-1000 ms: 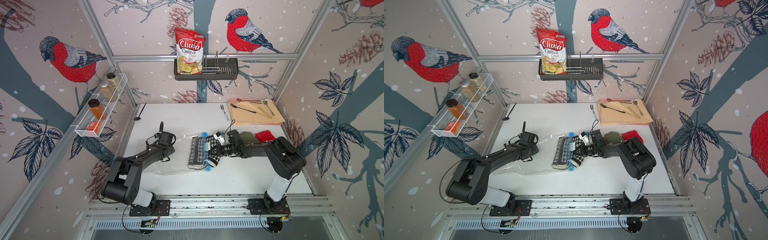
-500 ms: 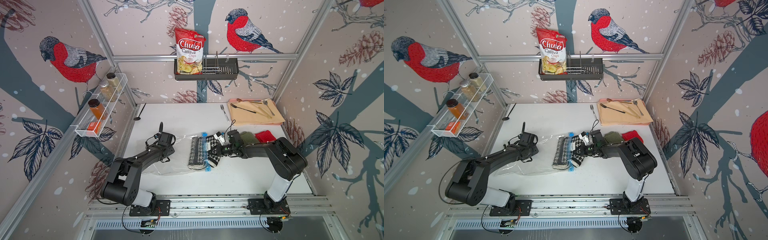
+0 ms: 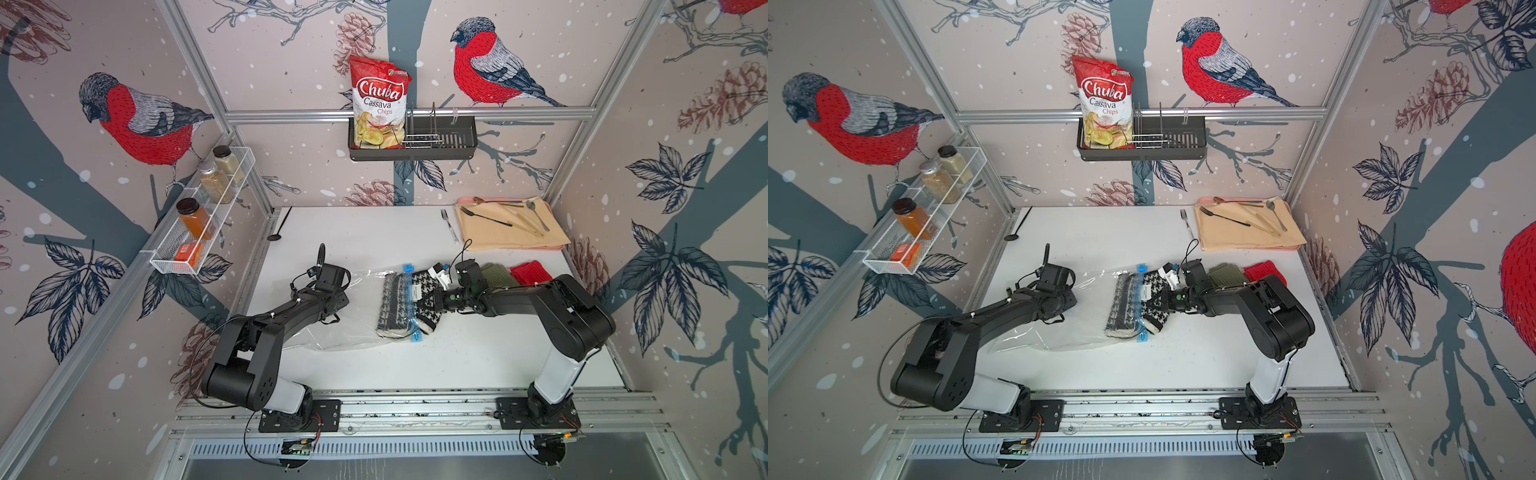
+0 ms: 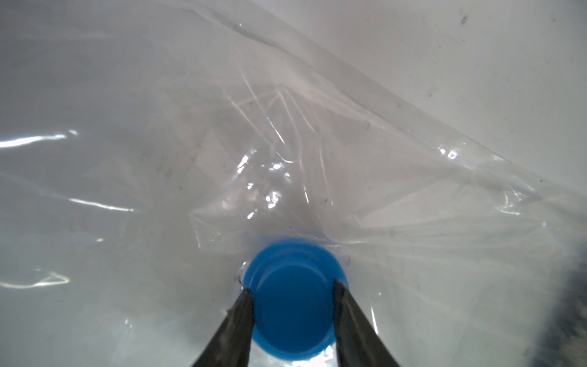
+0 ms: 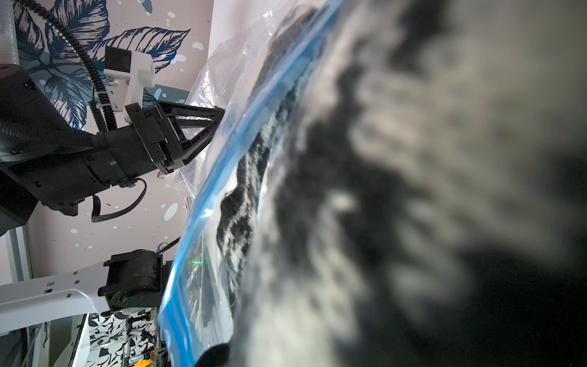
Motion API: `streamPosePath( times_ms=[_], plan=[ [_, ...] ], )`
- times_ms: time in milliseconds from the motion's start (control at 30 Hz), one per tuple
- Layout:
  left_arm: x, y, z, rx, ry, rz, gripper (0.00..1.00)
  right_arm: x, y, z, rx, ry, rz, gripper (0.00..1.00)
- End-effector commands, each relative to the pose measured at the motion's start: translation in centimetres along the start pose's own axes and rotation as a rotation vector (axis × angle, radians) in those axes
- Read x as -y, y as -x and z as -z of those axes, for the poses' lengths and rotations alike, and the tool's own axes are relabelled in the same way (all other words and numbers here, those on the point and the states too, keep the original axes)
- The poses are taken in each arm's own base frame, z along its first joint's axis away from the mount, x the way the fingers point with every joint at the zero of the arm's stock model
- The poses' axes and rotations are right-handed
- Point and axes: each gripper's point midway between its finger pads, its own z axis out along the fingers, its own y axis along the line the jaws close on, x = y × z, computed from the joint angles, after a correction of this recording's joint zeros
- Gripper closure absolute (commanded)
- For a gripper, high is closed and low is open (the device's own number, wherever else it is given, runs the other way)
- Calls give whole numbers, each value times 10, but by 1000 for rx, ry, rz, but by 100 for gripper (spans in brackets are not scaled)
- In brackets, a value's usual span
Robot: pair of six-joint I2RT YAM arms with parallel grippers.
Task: Take the scarf out of the vacuum bag
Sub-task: Take out the scarf from the vacuum bag.
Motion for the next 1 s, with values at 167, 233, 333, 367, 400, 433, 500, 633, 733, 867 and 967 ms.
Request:
streamPosePath(
  times_ms=[167, 233, 333, 367, 400, 433, 500, 633, 733, 867, 967],
  plan=[
    [-5, 7, -1, 24, 35, 8, 57, -4, 4, 1, 9, 14, 14, 100],
    [-5, 7, -2, 24, 35, 6, 57, -4, 4, 1, 8, 15, 13, 100],
    [-5, 7, -1, 23, 33, 9, 57, -3, 3, 0, 7, 15, 10, 100],
    [-5, 8, -1, 25, 35, 8, 57, -3, 3, 0, 7, 15, 11, 100],
    [-5, 8, -1, 25, 35, 9, 57, -2, 3, 0, 7, 15, 9, 100],
    [-6, 8, -1, 26, 36, 9, 57, -2, 3, 0, 7, 15, 10, 100],
    [-6, 8, -1, 27, 39, 6, 58, -2, 3, 0, 6, 16, 10, 100],
    [-5, 8, -1, 25, 35, 6, 57, -2, 3, 0, 6, 15, 10, 100],
    [-5, 9, -1, 28, 37, 7, 57, -2, 3, 0, 8, 14, 10, 100],
    [-5, 9, 0, 30, 35, 6, 57, -2, 3, 0, 9, 14, 10, 100],
    [-6, 8, 0, 29, 37, 5, 57, -2, 3, 0, 10, 13, 10, 100]
  ],
)
